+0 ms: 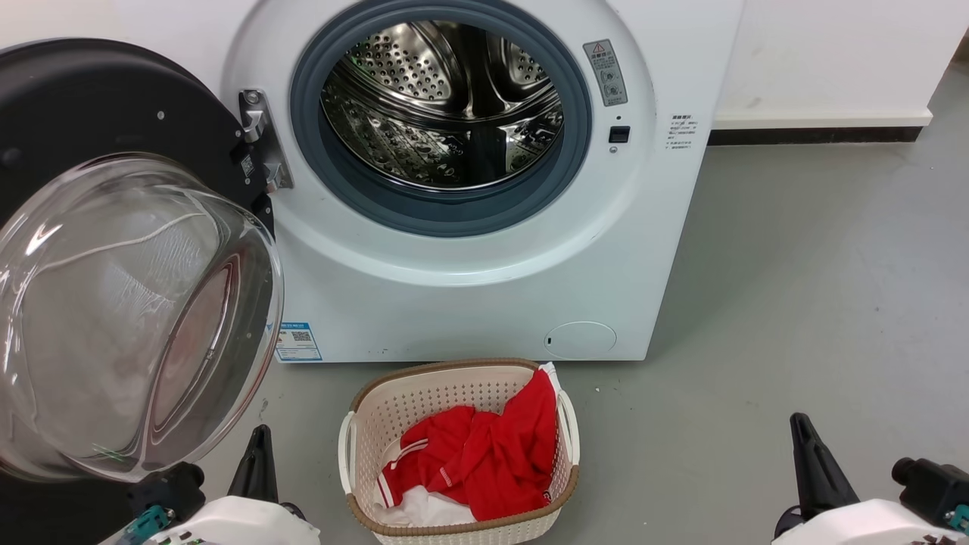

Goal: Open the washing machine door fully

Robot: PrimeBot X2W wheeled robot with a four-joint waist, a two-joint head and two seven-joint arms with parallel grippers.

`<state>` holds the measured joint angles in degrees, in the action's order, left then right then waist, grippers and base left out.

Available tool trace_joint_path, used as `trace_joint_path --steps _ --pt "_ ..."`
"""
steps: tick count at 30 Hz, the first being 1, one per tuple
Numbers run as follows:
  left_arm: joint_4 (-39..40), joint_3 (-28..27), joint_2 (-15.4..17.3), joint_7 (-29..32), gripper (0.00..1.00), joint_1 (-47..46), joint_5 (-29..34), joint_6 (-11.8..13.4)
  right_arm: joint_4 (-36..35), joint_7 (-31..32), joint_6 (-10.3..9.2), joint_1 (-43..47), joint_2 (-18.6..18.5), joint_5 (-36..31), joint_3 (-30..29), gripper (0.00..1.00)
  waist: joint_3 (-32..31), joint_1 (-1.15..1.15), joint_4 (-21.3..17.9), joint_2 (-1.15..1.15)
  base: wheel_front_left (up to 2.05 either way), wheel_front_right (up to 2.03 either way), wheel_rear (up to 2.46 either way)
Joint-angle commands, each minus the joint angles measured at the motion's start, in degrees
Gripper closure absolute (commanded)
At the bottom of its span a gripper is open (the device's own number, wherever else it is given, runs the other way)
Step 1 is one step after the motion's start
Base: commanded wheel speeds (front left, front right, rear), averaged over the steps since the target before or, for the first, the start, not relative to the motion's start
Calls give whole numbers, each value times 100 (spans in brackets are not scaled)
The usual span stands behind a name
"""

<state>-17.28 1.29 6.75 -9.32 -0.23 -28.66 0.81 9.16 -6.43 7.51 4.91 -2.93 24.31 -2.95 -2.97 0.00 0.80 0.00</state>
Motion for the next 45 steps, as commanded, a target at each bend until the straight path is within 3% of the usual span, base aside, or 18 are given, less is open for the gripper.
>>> trace_joint_path --steps 1,45 --pt "114 -58 12 53 100 -188 -281 -49 -57 56 -1 -201 0 312 -26 100 6 0 -2 0 0 0 0" --pt "238 -451 -201 873 100 -444 -3523 -476 230 719 -1 -711 3 3771 -206 100 134 0 -34 0 0 0 0"
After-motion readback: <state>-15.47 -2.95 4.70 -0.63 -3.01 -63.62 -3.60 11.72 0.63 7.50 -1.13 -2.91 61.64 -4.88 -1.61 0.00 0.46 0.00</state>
